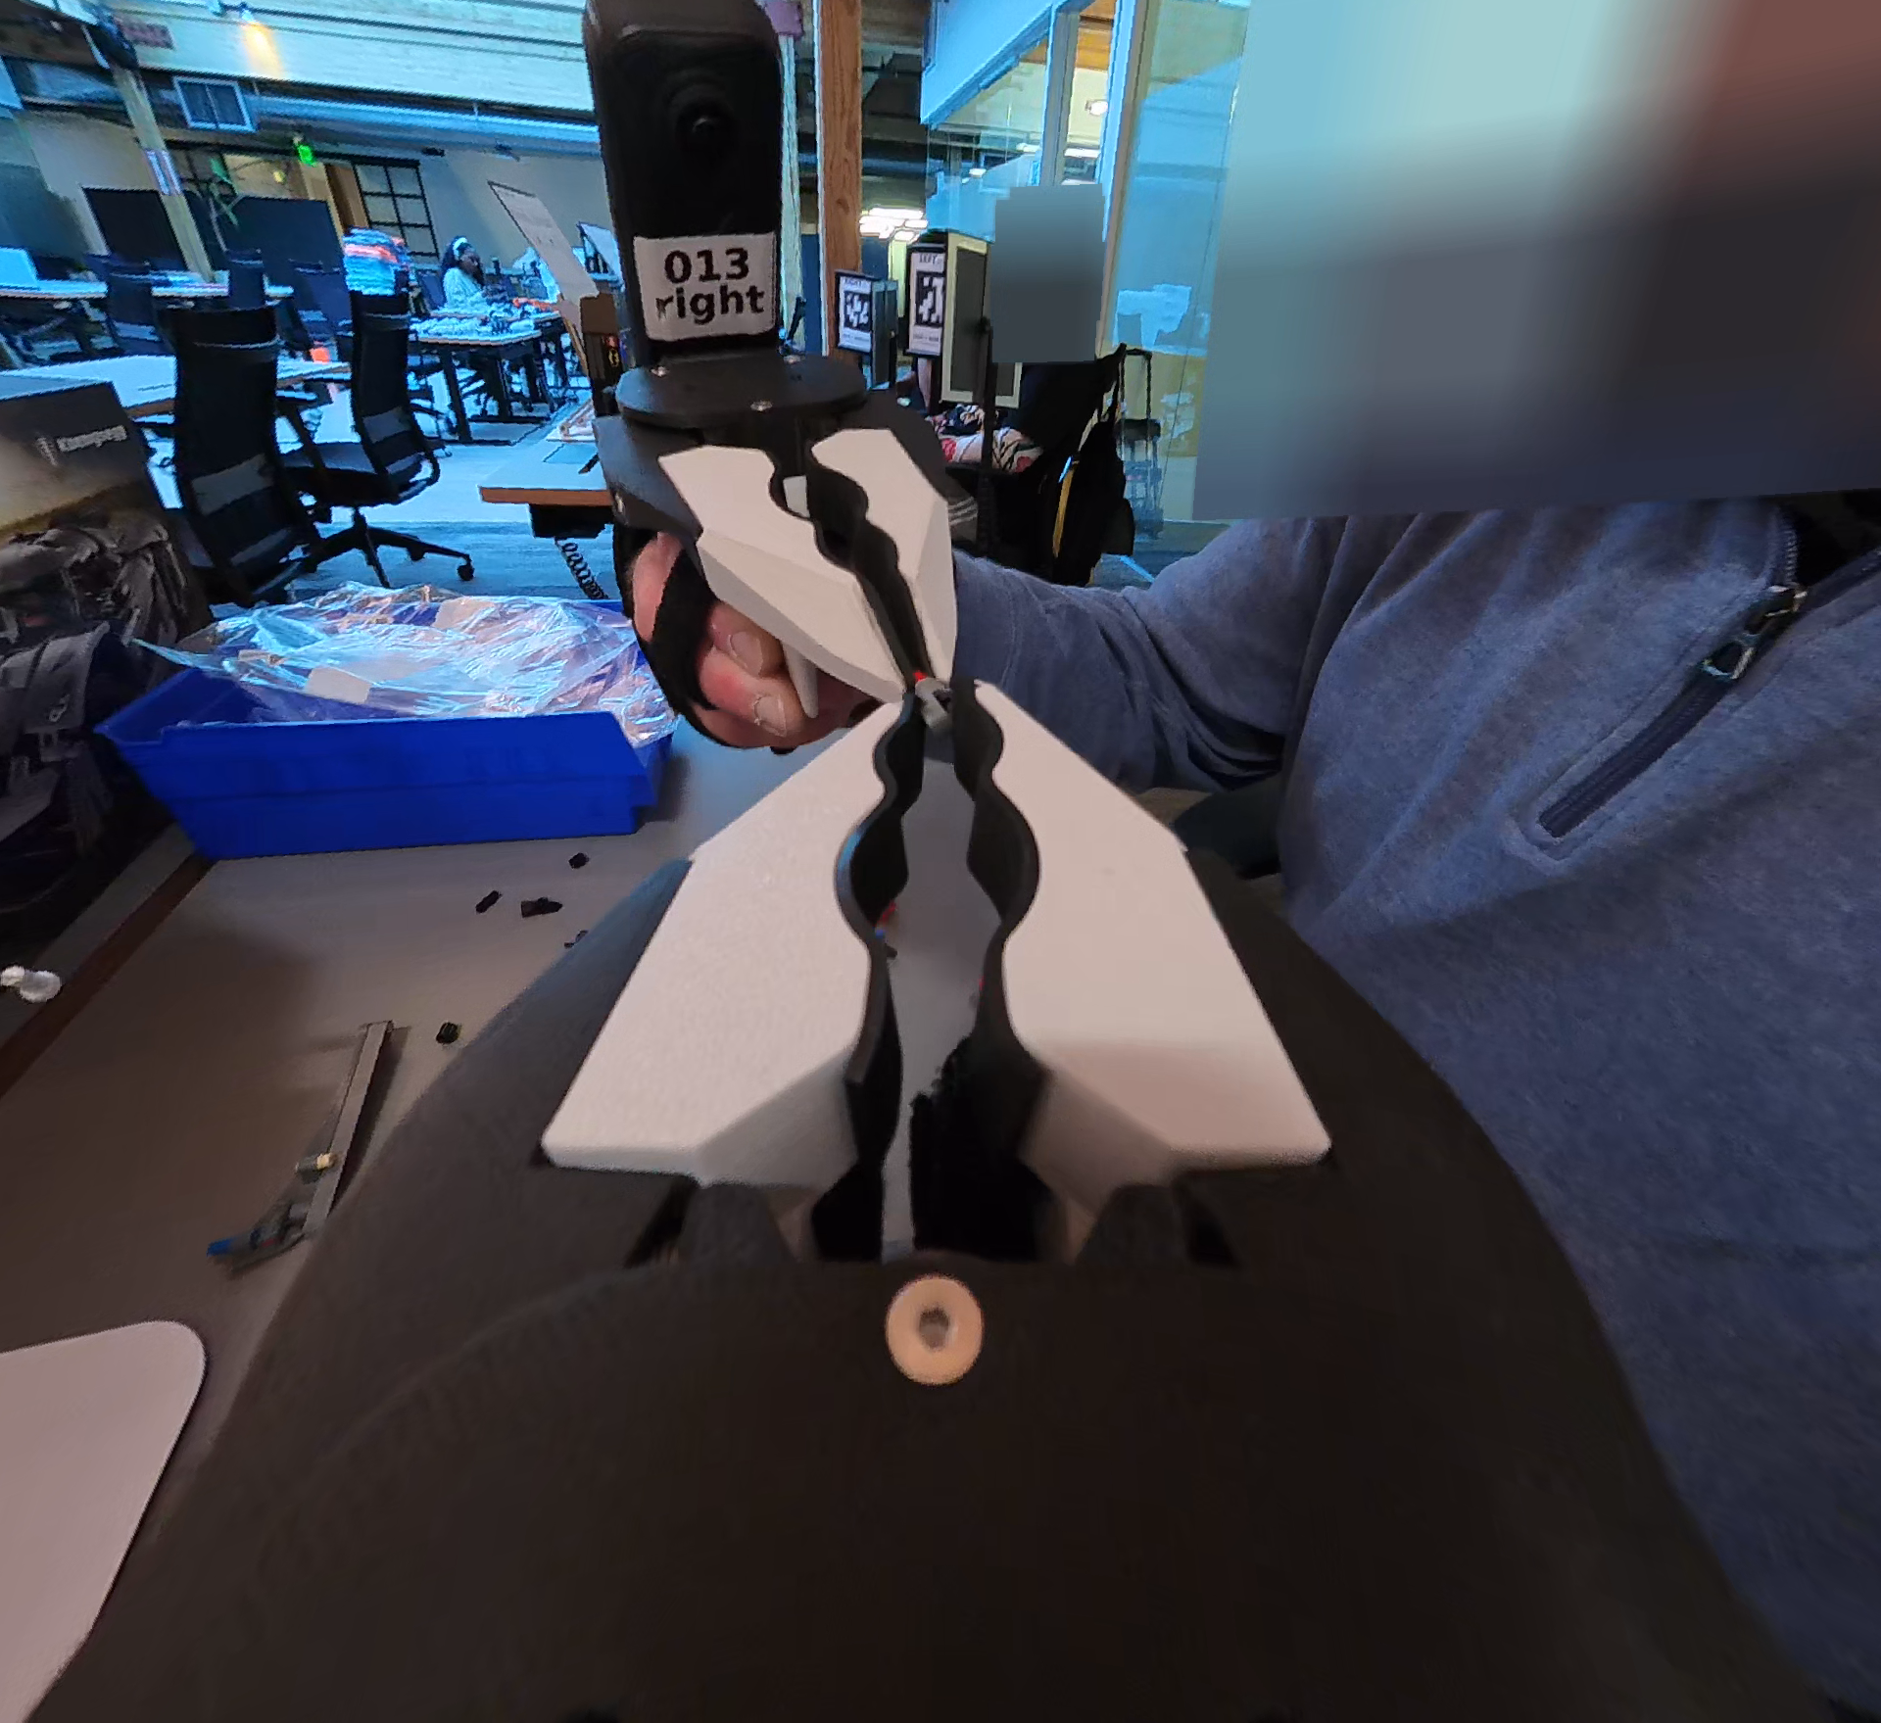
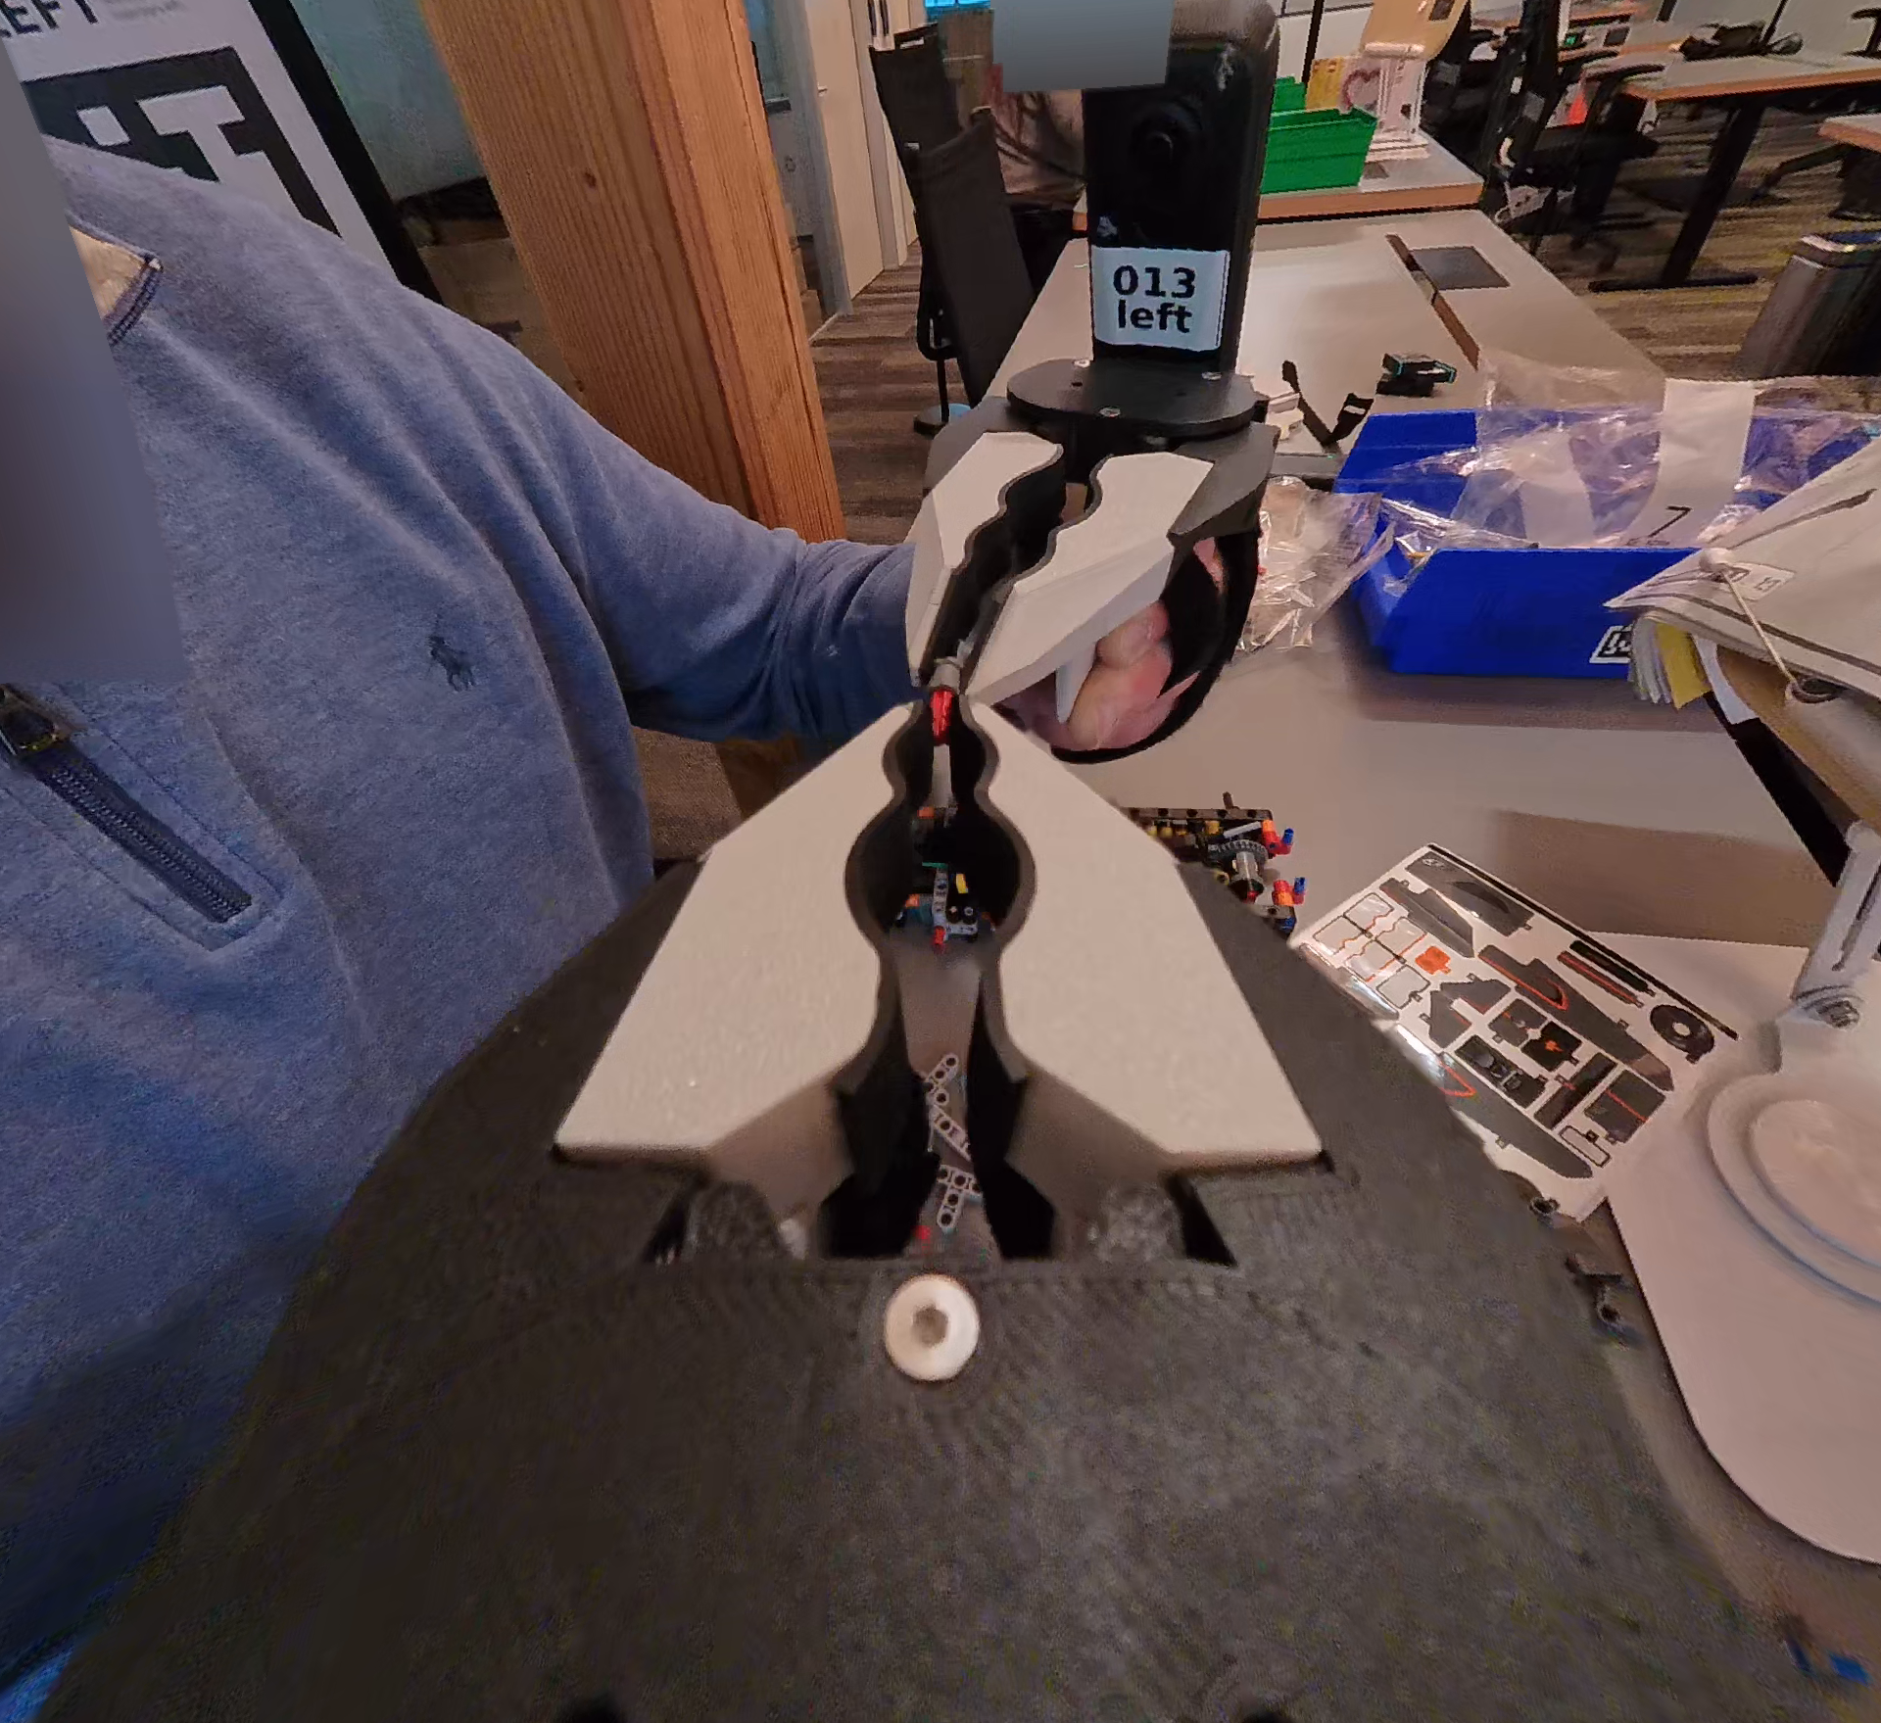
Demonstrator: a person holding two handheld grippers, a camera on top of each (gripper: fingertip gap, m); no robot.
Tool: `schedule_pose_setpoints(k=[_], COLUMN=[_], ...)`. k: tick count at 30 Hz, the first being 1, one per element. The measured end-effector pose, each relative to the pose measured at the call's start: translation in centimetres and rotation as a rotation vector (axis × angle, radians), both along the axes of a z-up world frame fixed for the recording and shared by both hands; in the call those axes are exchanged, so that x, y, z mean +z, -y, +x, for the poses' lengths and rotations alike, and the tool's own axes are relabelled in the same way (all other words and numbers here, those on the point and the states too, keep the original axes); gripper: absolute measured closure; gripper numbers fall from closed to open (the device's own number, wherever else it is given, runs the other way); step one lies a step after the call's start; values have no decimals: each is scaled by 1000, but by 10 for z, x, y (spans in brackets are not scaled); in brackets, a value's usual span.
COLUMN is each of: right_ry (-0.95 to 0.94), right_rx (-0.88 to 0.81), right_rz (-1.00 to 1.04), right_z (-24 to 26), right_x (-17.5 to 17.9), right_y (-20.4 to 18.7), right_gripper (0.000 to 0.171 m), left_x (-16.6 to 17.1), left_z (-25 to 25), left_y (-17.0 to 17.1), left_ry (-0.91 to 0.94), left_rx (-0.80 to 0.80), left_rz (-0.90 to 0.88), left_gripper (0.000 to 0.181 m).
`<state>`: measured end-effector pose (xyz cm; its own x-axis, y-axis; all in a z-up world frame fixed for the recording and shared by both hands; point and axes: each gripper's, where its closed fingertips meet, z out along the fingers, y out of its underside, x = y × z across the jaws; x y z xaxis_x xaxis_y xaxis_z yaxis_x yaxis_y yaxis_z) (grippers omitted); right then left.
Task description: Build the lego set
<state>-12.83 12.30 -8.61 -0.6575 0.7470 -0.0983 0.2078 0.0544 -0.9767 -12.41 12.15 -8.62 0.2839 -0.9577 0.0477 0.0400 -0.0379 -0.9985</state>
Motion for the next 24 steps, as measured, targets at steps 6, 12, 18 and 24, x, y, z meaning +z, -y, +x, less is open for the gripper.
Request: schedule_pose_setpoints(k=[6,12,18,24], right_ry=[-14,-104,-123,-129], right_rx=[-81,-191,-238,-247], right_rz=[17,51,77,73], right_z=[-6,-12,-10,-7], right_x=[-3,9,10,8], right_y=[-13,-19,-23,-23], right_gripper=[171,158,161,170], left_x=[-3,3,5,7], left_z=[-6,-10,-10,-11], left_y=[-12,-16,-18,-18], left_ry=[-3,24,29,32], left_rx=[46,65,101,113], left_rz=[-14,25,57,69], left_gripper=[177,177,177,177])
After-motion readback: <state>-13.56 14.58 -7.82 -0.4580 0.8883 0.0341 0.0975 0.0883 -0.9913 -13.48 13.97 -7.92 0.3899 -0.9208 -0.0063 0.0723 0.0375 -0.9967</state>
